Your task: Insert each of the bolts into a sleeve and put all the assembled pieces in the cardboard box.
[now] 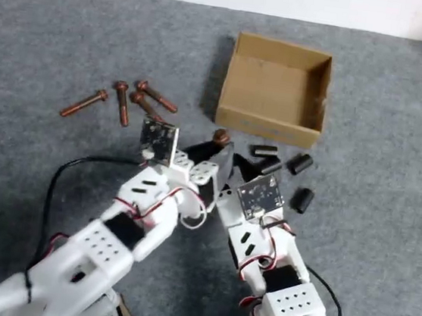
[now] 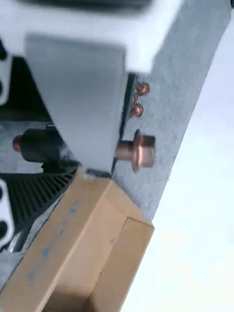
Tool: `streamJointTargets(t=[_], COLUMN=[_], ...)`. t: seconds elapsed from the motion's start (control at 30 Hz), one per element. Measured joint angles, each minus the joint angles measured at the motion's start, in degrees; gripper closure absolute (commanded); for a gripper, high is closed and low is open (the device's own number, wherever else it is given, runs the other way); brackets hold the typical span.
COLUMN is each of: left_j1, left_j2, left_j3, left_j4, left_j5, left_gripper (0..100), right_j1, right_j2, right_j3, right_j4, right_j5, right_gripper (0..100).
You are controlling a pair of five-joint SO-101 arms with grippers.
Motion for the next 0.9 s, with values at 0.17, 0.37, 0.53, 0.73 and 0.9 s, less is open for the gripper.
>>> streamJointTargets(t=[0.17, 0.37, 0.53, 0.73, 0.9], left_j1=[0.2, -0.1, -0.4, -4.0, -13.6], left_j2=[-10.5, -15.8, -17.7, -17.7, -16.8], left_j3=[3.7, 5.8, 1.8, -2.0, -1.8], left_j4=[7.0, 12.7, 27.3, 35.3, 38.2], left_j5=[-0.4, -0.3, 0.0, 0.0, -0.2], left_gripper=[93, 71, 69, 69, 70], right_j1=[-0.1, 1.2, 1.1, 2.5, 7.2], right_j2=[0.0, 0.0, 0.0, 0.0, -0.1], right_j3=[0.0, 0.0, 0.0, 0.0, 0.0], right_j4=[0.0, -0.1, 0.7, 0.7, 0.6], right_j5=[0.1, -0.1, 0.0, 0.0, -1.7], right_gripper=[99.4, 99.4, 99.4, 99.4, 99.4])
